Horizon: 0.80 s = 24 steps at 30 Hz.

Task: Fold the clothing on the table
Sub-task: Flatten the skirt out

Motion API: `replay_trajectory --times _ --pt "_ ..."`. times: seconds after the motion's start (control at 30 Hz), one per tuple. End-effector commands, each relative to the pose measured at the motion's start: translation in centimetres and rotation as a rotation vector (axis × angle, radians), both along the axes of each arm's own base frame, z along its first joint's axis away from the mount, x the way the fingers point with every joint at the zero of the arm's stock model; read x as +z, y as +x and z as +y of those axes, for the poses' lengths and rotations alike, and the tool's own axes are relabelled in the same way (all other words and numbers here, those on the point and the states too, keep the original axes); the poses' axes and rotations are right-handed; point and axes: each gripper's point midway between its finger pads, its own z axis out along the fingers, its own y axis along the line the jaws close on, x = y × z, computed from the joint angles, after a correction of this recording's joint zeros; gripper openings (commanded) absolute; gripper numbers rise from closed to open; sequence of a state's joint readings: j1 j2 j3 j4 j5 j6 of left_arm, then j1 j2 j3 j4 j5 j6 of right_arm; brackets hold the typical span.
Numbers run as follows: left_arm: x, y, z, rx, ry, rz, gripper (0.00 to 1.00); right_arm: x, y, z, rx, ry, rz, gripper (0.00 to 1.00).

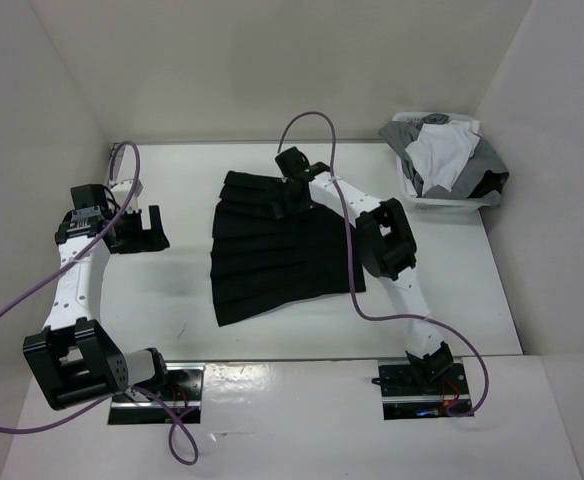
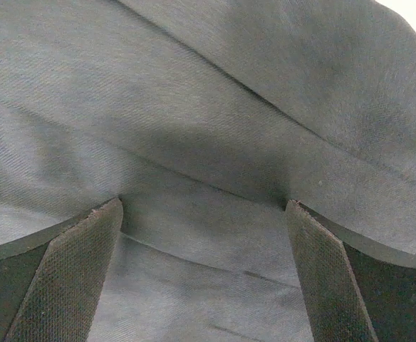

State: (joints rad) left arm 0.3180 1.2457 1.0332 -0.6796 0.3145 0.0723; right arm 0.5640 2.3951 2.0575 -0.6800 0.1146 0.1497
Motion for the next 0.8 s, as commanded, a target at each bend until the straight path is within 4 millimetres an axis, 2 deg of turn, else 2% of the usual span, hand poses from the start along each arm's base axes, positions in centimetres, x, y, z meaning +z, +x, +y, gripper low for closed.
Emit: replay_trajectory --times 0.0,0.17,0.3,0.33,0.43,0.47,0.53,0.77 --pt "0.4 0.3 -0.4 -0.028 -0.015 -0.032 1.0 -1.3 -1.0 -1.4 -0.032 0.009 0.048 0.99" --pt "0.4 0.3 -0.3 -0.035 -0.01 -0.034 1.0 -2.4 -2.6 -3.1 -0.042 0.007 0.096 0.99" --pt "0.5 0.3 -0.5 -0.04 -0.017 -0.036 1.0 -3.2 -4.9 -3.7 -0.034 0.023 0.135 0.99" --pt "0.5 0.3 -0.5 -0.04 -0.017 -0.036 1.0 -2.4 -4.9 -3.7 -0.033 0.033 0.118 0.99" --pt "0.5 0.3 -0.5 -0.04 -0.017 -0.036 1.0 -1.8 -6.1 -4.2 -0.028 0.043 0.121 0.99" --pt "0.5 0.3 -0.5 -0.04 -0.017 -0.036 1.0 -2.3 -6.9 -4.5 -0.025 0.039 0.142 0.99" --pt "0.5 0.3 -0.5 -0.04 -0.017 -0.036 1.0 -1.2 -7.2 -4.6 -0.031 0.055 0.124 0.99" --pt "0.8 0.3 -0.6 -0.046 -0.021 -0.047 1.0 -1.1 -12.3 -2.5 0.088 0.046 0.147 0.99"
